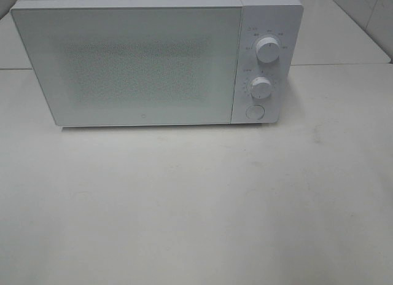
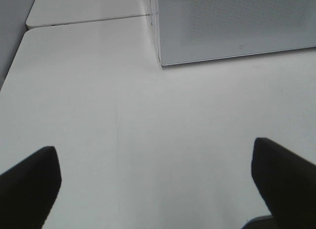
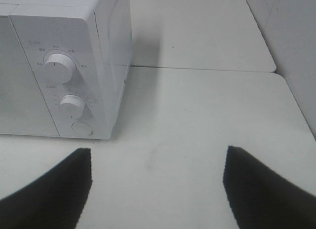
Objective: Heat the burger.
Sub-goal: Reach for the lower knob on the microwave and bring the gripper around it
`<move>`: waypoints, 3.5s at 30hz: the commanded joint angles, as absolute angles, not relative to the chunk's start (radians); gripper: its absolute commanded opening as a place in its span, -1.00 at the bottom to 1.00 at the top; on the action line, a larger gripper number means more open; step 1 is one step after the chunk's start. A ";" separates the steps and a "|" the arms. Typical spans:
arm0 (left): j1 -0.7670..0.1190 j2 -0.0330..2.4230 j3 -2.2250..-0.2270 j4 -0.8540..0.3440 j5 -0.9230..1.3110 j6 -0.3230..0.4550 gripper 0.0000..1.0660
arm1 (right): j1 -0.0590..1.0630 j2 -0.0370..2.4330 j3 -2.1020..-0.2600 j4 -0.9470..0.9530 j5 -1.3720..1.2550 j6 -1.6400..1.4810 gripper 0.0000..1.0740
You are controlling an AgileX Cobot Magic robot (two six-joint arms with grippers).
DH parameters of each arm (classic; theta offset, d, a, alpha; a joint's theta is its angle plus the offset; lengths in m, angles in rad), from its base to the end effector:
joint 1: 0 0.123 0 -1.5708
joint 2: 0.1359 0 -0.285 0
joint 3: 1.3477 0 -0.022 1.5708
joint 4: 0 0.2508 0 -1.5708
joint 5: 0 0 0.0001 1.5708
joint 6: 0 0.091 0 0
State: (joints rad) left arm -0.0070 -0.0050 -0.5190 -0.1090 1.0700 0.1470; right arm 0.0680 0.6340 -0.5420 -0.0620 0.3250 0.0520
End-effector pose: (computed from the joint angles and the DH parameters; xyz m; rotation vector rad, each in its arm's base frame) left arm -0.0086 -0.0086 0.2821 0.1629 2.0185 -0.0415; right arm 0.1322 0.0072 0.3127 -0.0576 1.8991 0.0228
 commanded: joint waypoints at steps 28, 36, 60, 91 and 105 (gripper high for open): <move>-0.006 -0.021 -0.516 -0.113 1.071 0.140 0.84 | 0.094 1.103 -0.262 0.083 -0.761 -0.086 0.37; -0.006 -0.021 -0.516 -0.113 1.071 0.140 0.84 | 0.287 1.213 -0.224 0.397 -0.957 -0.305 0.37; -0.006 -0.021 -0.516 -0.113 1.071 0.140 0.84 | 0.736 1.588 -0.326 0.801 -1.341 -0.378 0.37; -0.006 -0.021 -0.516 -0.113 1.071 0.140 0.84 | 0.717 1.934 -0.677 0.829 -1.391 -0.349 0.37; -0.006 -0.021 -0.516 -0.110 1.071 0.140 0.84 | 0.640 2.048 -0.804 0.796 -1.382 -0.313 0.37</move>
